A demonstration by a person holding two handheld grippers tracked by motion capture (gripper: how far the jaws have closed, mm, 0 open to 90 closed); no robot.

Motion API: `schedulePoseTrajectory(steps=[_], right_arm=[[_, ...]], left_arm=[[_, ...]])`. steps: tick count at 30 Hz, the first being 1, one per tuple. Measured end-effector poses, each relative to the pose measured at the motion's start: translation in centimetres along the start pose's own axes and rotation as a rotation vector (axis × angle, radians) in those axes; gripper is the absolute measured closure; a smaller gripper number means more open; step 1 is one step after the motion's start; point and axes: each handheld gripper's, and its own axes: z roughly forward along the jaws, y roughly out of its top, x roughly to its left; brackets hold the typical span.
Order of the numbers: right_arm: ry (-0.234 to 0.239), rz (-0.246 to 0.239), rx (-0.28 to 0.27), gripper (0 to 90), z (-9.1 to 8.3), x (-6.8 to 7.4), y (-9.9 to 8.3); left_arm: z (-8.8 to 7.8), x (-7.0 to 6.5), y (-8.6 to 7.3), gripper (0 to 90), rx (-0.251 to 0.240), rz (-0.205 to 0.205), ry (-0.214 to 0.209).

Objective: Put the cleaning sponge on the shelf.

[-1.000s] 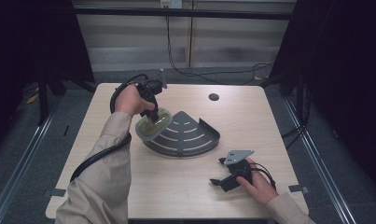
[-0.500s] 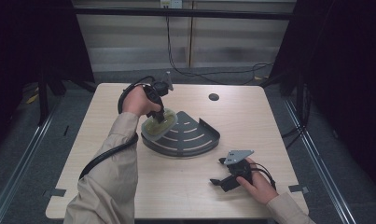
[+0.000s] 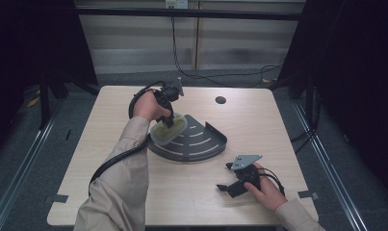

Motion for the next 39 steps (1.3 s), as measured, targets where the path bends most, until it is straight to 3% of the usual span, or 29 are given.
schedulePoseTrajectory(steps=[24, 39], right_arm=[[-0.001, 0.0, -0.001, 11.5, 0.0, 0.0, 0.0], [-0.002, -0.001, 0.0, 11.5, 0.0, 0.0, 0.0]], left_arm=[[3.0, 0.7, 0.2, 71.9, 0.003, -0.001, -0.02], [4.2, 1.0, 0.2, 71.8, 0.007, -0.006, -0.007]])
